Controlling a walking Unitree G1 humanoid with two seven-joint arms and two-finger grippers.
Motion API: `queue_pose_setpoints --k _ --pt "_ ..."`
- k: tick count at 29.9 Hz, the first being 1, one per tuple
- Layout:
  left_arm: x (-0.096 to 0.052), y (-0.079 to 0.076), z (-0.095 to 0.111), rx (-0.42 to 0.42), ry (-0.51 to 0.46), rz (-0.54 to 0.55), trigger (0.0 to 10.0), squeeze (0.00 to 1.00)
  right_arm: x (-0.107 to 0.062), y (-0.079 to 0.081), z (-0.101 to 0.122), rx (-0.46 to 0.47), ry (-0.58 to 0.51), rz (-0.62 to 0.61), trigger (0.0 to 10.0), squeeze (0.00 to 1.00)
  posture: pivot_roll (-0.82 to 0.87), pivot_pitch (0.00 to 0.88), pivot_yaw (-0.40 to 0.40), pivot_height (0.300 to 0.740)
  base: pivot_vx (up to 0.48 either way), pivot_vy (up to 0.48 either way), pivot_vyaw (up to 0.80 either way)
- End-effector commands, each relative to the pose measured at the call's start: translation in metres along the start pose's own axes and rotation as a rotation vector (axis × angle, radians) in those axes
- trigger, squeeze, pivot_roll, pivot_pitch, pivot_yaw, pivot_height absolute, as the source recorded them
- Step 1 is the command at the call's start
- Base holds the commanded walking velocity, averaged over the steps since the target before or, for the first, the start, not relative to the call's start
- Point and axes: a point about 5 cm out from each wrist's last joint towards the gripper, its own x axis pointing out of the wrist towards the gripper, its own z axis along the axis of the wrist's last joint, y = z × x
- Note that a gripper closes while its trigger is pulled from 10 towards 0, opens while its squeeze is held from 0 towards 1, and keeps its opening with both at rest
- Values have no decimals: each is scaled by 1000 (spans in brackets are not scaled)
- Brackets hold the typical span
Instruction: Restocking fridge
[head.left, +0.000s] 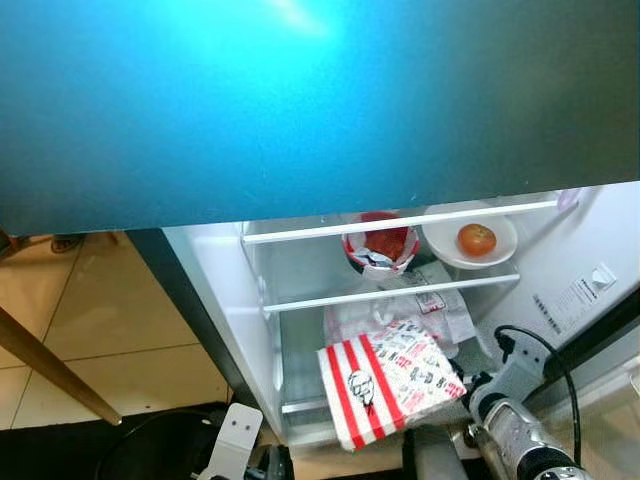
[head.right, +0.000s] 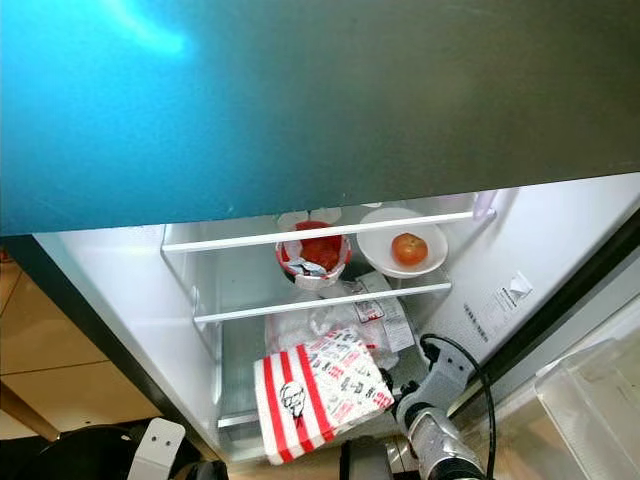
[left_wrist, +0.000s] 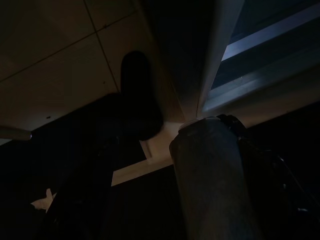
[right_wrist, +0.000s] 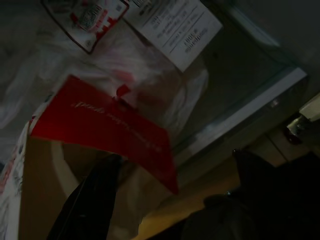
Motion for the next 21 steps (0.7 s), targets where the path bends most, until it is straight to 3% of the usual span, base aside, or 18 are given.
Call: queue_pose_setpoints --k 1,5,6,8,9,10,11,14,21 --pt "-25 -19 -54 -10 219 -79 10000 0 1 6 -6 10 21 25 10000 0 95 234 -8 569 0 0 0" --pt "-25 -19 -54 -10 219 -79 10000 0 5 25 -9 2 33 98 10000 0 97 230 -9 569 0 0 0" --pt "-25 -19 -55 -10 218 -78 10000 0 7 39 -12 -7 38 157 10000 0 99 227 -10 569 0 0 0" --pt "-25 -19 -55 -10 218 -78 10000 0 7 44 -13 -10 39 178 10000 0 100 226 -10 569 0 0 0" --pt "-26 -19 -55 -10 218 -78 10000 0 8 49 -14 -14 47 201 4392 0 99 223 -11 569 0 0 0" --pt "-26 -19 -55 -10 218 -78 10000 0 8 49 -14 -14 47 201 4392 0 99 223 -11 569 0 0 0" --pt "-26 -19 -55 -10 218 -77 10000 0 9 56 -15 -14 44 232 0 0 100 223 -11 569 0 0 0" --pt "-26 -19 -55 -9 218 -75 10000 0 9 64 -17 -9 62 261 0 0 101 220 -13 569 0 0 0" --pt "-26 -20 -55 -9 218 -75 10000 0 10 66 -14 44 65 259 0 0 100 218 -15 569 0 0 0"
